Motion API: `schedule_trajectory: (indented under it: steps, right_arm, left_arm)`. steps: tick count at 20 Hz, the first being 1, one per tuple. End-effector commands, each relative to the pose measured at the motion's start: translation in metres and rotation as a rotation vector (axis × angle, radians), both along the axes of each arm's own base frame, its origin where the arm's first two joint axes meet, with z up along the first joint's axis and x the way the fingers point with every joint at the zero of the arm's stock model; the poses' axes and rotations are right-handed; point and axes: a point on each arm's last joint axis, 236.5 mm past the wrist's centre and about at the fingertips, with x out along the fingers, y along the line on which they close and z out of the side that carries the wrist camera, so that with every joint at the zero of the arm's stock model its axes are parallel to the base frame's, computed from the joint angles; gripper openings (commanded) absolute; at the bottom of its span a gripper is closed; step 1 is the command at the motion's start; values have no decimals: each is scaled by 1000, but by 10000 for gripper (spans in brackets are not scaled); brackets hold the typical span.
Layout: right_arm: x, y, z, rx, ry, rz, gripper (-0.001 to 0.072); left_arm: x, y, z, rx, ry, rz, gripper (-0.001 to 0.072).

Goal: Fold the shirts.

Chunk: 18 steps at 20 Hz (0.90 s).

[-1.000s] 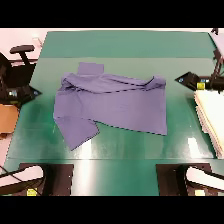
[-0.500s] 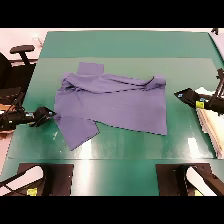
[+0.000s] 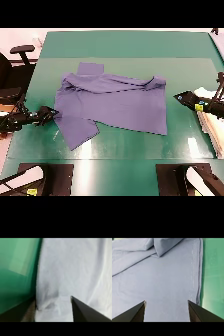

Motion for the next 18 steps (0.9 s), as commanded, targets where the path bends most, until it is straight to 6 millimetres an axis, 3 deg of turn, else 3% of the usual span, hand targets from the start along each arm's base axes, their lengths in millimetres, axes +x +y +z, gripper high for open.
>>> schedule_trajectory:
  steps: [1, 3, 6, 8, 13, 16, 18]
  right_arm:
    - [-1, 1, 0, 4, 4, 2, 587]
    - [-3, 3, -1, 14, 13, 4, 588]
    - [-21, 19, -5, 108, 111, 30, 588]
    - [-51, 32, -11, 209, 260, 60, 588]
    - [-117, -18, -62, 90, 583, -51, 588]
    - [-148, -15, -97, 176, 664, -34, 588]
    - [-154, 0, -114, 263, 652, 17, 588]
  left_arm:
    - [-2, -4, -2, -6, -3, -27, 401]
    - [-2, -3, -2, 8, -21, -49, 29]
    - [-2, -5, -2, 11, -30, -66, 25]
    - [-2, -5, -1, 7, -32, -67, 25]
    - [-1, -4, -1, 9, -34, -62, 25]
    - [0, -6, 1, 2, -40, -65, 25]
    - [-1, -7, 1, 0, -39, -67, 25]
